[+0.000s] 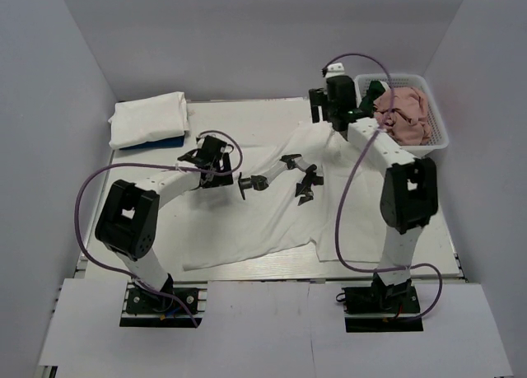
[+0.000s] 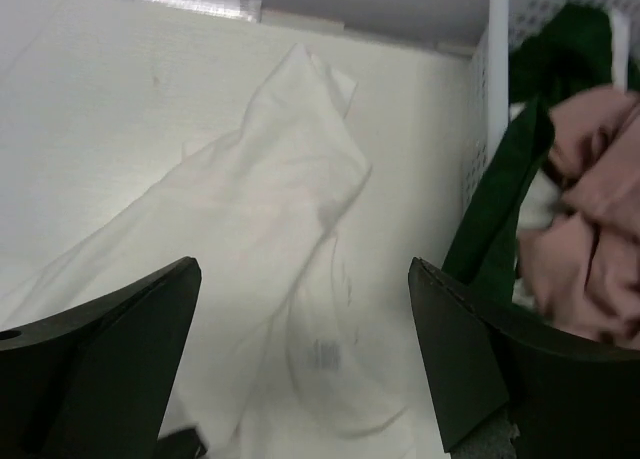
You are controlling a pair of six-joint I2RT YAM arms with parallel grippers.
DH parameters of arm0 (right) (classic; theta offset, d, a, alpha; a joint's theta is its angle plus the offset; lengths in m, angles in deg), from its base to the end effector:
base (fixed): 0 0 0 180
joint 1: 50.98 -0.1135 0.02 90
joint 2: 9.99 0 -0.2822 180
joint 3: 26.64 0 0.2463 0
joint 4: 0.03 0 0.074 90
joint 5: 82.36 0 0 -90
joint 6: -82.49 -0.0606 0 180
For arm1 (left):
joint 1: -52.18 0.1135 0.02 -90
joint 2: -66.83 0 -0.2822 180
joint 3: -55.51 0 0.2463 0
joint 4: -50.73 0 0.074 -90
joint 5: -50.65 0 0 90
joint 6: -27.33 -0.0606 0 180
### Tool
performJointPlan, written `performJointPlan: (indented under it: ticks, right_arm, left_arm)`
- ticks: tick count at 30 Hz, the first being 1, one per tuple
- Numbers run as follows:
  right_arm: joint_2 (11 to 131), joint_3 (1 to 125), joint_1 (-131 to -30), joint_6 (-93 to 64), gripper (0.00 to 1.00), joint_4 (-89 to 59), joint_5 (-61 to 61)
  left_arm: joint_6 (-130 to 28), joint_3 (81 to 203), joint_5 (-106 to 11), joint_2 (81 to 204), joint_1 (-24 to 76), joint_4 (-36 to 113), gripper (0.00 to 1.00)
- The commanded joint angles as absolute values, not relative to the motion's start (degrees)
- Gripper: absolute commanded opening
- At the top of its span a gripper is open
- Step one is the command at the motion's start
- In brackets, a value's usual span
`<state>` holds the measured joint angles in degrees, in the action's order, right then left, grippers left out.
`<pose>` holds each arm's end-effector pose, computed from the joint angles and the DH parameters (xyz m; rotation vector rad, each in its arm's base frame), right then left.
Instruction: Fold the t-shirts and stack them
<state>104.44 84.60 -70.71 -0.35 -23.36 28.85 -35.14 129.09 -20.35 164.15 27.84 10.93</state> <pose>0.4775 0.1480 0.2985 -0.2391 1.9937 -0.2361 0.3178 -0.1221 0.1767 -0.1735 2.5793 0.1231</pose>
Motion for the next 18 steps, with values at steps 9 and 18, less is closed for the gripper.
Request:
performJointPlan:
  ticks: [9, 18]
  right_arm:
    - [98.6, 65.5, -67.2, -25.0, 0.90, -28.8, 8.7]
    - [102.0, 59.1, -62.2, -28.3, 0.90, -23.4, -2.0]
  left_arm:
    - [-40.8, 155.9, -25.0, 176.4, 28.1, 13.7, 1.00]
    - [-41.2, 165.9, -32.5, 190.5, 28.2, 16.8, 1.00]
